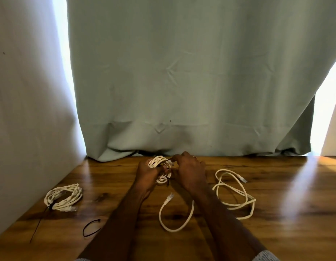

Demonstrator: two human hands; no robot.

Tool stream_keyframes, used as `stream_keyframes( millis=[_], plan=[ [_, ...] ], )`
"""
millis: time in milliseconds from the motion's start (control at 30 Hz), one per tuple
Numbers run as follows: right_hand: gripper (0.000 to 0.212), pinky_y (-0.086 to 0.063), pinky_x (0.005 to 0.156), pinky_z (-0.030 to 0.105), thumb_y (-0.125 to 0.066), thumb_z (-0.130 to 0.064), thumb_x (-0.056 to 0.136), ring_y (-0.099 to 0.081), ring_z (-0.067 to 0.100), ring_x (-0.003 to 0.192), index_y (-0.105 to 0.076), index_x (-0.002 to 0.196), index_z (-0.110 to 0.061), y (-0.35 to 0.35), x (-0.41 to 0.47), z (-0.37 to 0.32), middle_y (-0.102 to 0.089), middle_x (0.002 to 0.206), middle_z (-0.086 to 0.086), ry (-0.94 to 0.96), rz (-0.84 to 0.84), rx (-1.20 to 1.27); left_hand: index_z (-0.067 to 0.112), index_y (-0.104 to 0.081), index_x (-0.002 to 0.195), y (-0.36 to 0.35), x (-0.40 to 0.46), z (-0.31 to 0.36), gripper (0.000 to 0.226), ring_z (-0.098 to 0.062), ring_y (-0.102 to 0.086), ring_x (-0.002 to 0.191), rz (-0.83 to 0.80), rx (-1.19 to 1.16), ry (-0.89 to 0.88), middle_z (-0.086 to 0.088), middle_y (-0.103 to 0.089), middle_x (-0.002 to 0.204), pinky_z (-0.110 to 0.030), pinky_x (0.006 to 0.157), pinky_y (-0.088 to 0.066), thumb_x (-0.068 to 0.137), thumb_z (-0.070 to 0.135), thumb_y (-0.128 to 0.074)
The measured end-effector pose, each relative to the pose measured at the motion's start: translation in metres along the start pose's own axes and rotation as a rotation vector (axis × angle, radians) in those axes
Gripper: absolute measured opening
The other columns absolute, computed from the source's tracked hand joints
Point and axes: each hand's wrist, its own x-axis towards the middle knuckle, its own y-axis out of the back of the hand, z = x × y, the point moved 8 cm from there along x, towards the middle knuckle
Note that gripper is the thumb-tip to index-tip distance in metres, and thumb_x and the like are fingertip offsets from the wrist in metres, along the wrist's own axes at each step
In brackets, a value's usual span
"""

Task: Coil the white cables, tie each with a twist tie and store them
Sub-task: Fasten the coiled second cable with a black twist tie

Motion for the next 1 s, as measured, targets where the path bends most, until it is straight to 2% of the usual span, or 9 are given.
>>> stream_keyframes(
  millis=[133,200,300,467,600,700,800,900,1000],
  plan=[
    [0.033,-0.060,0.079,0.040,-0.071,-0.021,0.090,-0.067,0.020,0.095,-0.057,0.117,-0.033,-0.004,-0.005,-0.006,-0.071,0.106,0.001,0.066,0.023,0.265,0.015,-0.069,0.094,0.007,0.006,-0.007,0.029,-0.037,-0.073,0.089,0.054,-0.084,0.059,-0.016,-0.076,0.094,-0.048,0.082,-0.059,0.078,-0.008,-0.074],
    [0.023,-0.058,0.077,0.031,-0.068,-0.014,0.092,-0.070,0.018,0.089,-0.069,0.111,-0.027,-0.005,-0.006,-0.013,-0.074,0.101,0.002,0.144,-0.009,0.356,0.013,-0.069,0.095,0.012,0.008,-0.011,0.026,-0.038,-0.073,0.086,0.084,-0.100,0.083,-0.017,-0.076,0.092,-0.047,0.077,-0.060,0.079,-0.007,-0.074],
    [0.030,-0.051,0.081,0.019,-0.065,-0.005,0.091,-0.071,0.015,0.092,-0.077,0.113,-0.021,-0.003,-0.004,-0.021,-0.077,0.108,0.002,0.213,-0.037,0.353,0.006,-0.070,0.097,0.019,0.008,-0.010,0.019,-0.032,-0.072,0.072,0.118,-0.116,0.087,-0.016,-0.075,0.083,-0.036,0.062,-0.057,0.081,-0.005,-0.072],
    [0.027,-0.060,0.081,0.031,-0.067,-0.001,0.090,-0.071,0.012,0.080,-0.079,0.107,-0.018,-0.005,-0.006,-0.026,-0.078,0.102,0.004,0.205,-0.120,0.435,-0.003,-0.069,0.092,0.020,0.008,-0.016,0.014,-0.020,-0.062,0.049,0.077,-0.170,0.105,-0.016,-0.067,0.070,-0.029,0.051,-0.051,0.085,0.008,-0.074],
    [0.019,-0.062,0.068,0.038,-0.066,0.002,0.085,-0.071,0.016,0.065,-0.079,0.089,-0.011,-0.001,-0.005,-0.021,-0.077,0.086,0.006,0.121,-0.173,0.513,0.003,-0.067,0.071,0.015,0.005,-0.006,0.036,-0.016,-0.056,0.042,0.052,-0.257,0.087,-0.012,-0.062,0.060,-0.023,0.043,-0.047,0.080,0.036,-0.076],
    [0.020,-0.060,0.062,0.035,-0.064,0.006,0.084,-0.066,0.012,0.053,-0.078,0.084,-0.009,-0.003,-0.009,-0.022,-0.076,0.078,0.008,0.082,-0.262,0.544,0.011,-0.066,0.100,0.023,0.010,-0.007,0.068,-0.024,-0.064,0.059,0.157,-0.234,0.109,-0.021,-0.067,0.086,-0.028,0.051,-0.051,0.075,0.073,-0.058],
    [0.021,-0.056,0.053,0.031,-0.059,0.008,0.083,-0.063,0.016,0.048,-0.077,0.081,-0.002,-0.003,-0.012,-0.025,-0.074,0.068,0.009,0.055,-0.325,0.566,0.025,-0.053,0.132,0.035,0.013,-0.008,0.072,-0.036,-0.068,0.095,0.270,-0.177,0.132,-0.017,-0.068,0.108,-0.048,0.077,-0.058,0.089,0.078,-0.032],
    [0.027,-0.052,0.048,0.027,-0.053,0.009,0.079,-0.060,0.017,0.044,-0.076,0.074,-0.003,-0.004,-0.016,-0.026,-0.071,0.063,0.013,0.020,-0.410,0.580,0.011,-0.062,0.103,0.037,0.006,0.007,0.059,-0.030,-0.065,0.078,0.291,-0.077,0.030,-0.012,-0.067,0.084,-0.043,0.073,-0.054,0.101,0.060,-0.029],
    [0.026,-0.051,0.050,0.025,-0.054,0.006,0.082,-0.059,0.018,0.046,-0.076,0.074,-0.005,-0.007,-0.021,-0.025,-0.073,0.074,0.021,-0.011,-0.490,0.549,0.015,-0.059,0.076,0.034,0.003,0.012,0.052,-0.027,-0.061,0.068,0.280,-0.091,-0.034,-0.011,-0.064,0.071,-0.040,0.069,-0.049,0.105,0.049,-0.032]
  ],
)
